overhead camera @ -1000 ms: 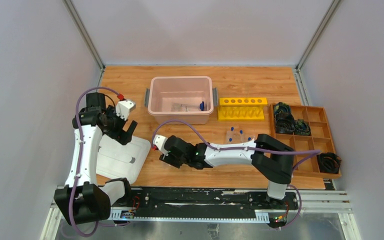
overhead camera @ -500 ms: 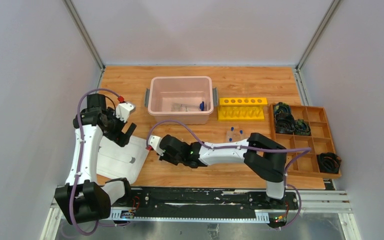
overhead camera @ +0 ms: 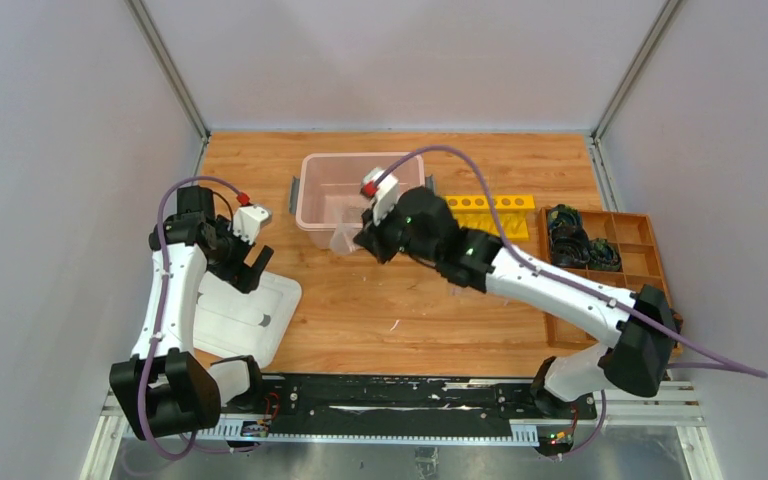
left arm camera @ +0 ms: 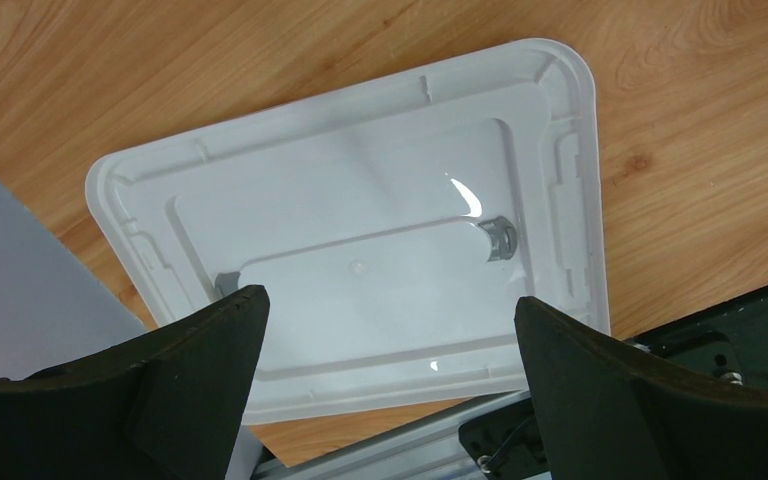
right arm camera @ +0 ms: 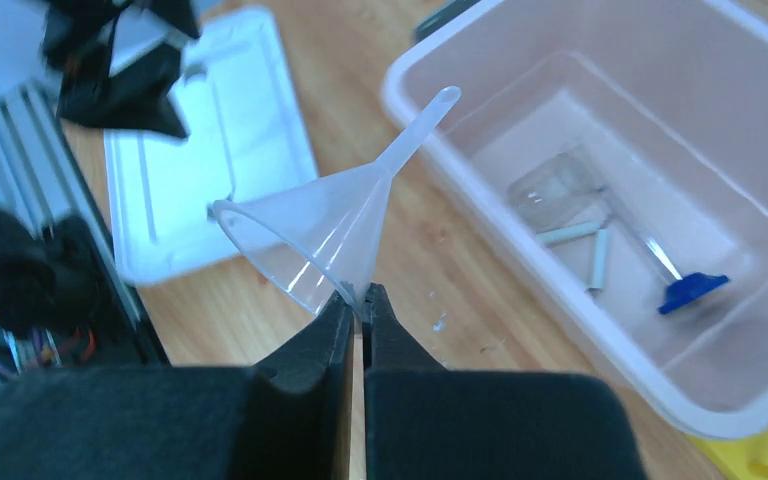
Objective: Organize the chemistry lab equipment
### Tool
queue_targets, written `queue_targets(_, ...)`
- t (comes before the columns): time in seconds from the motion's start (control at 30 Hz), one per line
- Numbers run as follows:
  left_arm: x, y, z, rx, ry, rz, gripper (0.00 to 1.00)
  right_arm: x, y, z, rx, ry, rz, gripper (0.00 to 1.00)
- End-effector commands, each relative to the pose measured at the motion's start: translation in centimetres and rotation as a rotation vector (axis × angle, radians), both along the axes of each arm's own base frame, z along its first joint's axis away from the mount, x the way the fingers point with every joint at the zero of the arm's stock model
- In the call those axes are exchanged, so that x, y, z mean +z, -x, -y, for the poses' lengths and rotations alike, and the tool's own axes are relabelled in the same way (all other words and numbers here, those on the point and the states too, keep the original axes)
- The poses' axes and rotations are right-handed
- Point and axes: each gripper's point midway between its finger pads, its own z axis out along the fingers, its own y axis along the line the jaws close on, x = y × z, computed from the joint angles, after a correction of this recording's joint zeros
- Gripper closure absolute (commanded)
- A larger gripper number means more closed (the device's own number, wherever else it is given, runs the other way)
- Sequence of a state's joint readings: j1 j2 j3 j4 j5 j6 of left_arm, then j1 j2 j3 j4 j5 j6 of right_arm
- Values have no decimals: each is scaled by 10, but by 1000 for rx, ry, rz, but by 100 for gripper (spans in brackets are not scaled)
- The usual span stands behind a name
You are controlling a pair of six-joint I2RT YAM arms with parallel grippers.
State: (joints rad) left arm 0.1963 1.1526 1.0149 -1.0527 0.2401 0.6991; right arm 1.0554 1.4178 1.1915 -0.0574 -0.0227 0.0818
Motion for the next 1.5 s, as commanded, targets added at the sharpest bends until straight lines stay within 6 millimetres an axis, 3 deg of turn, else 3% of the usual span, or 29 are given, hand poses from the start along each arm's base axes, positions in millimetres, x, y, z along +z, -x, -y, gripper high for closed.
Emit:
queue_targets(0.0, 8, -4, -4, 20, -2, 16, 0, 32, -49, 25, -106, -184, -217, 100)
queue_targets(0.13, 14, -10, -1, 46, 36, 52, 0, 32, -95, 33, -206, -240, -370, 100)
queue_targets(0.33, 8, -15, -30, 116, -84, 68, 0, 9, -145, 36, -334, -216, -471, 87)
queue_targets(0.43, 3, -11, -42, 127, -110, 51, 0, 6, -157, 39, -393, -181, -461, 66)
queue_targets(0.6, -5, -6, -48, 151, -75, 30, 0, 10, -161, 53, -511, -92, -337, 31)
queue_targets(0.7, -7, -6, -47, 155, -59, 24, 1, 21, -158, 60, -564, -50, -258, 23)
queue_targets(0.77, -6, -7, -48, 165, -51, 28, 1, 29, -147, 57, -564, -16, -191, 23)
queue_targets(0.83, -3, -9, -49, 179, -42, 34, 1, 34, -126, 41, -504, 15, -130, 24)
queue_targets(0.93, 3, -12, -50, 190, -32, 57, 1, 26, -74, -11, -265, 35, -98, 26)
queue_targets(1.03, 8, -12, -49, 186, -21, 73, 1, 0, -14, -59, 92, 112, 12, 29)
queue_targets(1.1, 9, -10, -49, 181, -22, 74, 0, -31, 18, -72, 305, 203, 97, 30)
queue_targets(1.27, 5, -6, -47, 183, 0, 68, 0, -98, 56, -76, 647, 340, 154, 28)
queue_targets(1.47, -13, 6, -41, 186, 29, 21, 0, -127, 65, -94, 782, 385, 256, 29)
